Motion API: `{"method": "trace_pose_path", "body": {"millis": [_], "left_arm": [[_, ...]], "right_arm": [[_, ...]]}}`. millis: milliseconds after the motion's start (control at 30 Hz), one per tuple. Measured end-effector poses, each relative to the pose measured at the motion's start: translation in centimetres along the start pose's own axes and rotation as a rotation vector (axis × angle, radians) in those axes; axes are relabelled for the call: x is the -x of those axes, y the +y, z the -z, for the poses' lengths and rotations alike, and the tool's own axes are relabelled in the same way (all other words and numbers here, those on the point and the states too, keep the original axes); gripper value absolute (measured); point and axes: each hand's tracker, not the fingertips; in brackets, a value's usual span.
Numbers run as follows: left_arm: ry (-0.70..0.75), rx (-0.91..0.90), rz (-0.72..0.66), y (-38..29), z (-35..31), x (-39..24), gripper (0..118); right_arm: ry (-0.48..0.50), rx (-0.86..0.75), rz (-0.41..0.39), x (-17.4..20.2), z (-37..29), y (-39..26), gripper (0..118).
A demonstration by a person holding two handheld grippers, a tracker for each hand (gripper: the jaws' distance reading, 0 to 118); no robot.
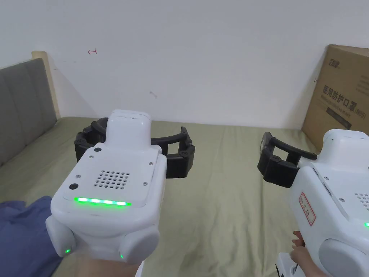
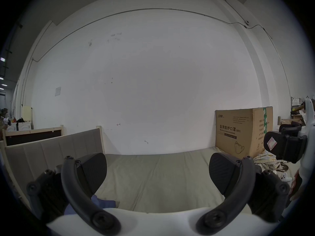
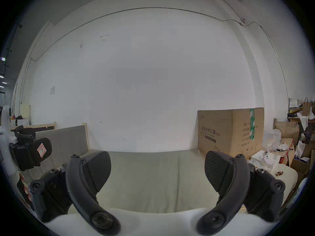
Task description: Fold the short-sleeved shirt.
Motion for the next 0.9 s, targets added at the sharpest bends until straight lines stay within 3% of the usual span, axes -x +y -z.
{"method": "trace_pose_path", "body": {"millis": [900], "left_arm": [[0.002,0.031,-0.008,-0.22,0.21,0.1,118]], "right_arm": [[-0.009,0.012,0.005,-0.18,0.01,-0.43,113]]}}
